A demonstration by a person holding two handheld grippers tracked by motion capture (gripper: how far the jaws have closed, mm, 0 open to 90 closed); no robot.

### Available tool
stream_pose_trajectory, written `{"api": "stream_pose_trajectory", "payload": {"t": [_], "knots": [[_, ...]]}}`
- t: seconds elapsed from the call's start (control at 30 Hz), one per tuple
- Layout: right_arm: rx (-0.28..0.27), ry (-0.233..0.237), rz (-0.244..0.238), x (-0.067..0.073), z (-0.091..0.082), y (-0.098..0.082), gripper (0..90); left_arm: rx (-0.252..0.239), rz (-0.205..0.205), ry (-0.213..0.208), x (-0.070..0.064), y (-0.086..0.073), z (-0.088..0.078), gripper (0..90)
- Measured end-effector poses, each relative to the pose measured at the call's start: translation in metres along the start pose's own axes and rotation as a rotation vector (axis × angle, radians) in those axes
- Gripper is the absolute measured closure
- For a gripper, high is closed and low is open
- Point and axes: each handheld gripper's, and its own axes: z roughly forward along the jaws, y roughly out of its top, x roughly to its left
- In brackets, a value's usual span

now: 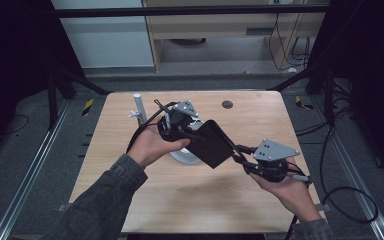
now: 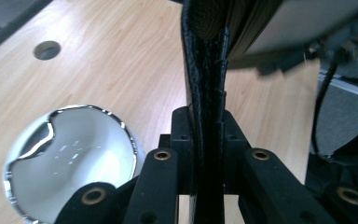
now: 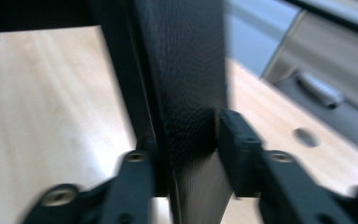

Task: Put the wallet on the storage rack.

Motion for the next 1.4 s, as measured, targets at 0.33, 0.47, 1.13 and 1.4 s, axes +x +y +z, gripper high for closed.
{"api": "stream_pose_trajectory", "payload": {"t": [0.33, 0.47, 1.13, 1.4], "knots": [[0.093, 0.039, 0.150, -0.002, 0.022, -0.066, 20.1, 0.012, -0.006, 0.059, 0.020, 0.012, -0.026, 80.4], [0.169, -0.029, 0.203, -0.015, 0.042, -0.080, 11.4, -0.001, -0.009, 0.058, 0.033, 0.022, -0.047, 80.4], [0.284, -0.189, 0.367, -0.024, 0.067, -0.116, 7.9, 0.021, -0.041, 0.200, 0.039, 0.022, -0.070, 80.3], [0.329, -0.233, 0.391, -0.024, 0.076, -0.123, 8.1, 0.027, -0.046, 0.203, 0.044, 0.020, -0.066, 80.3]]}}
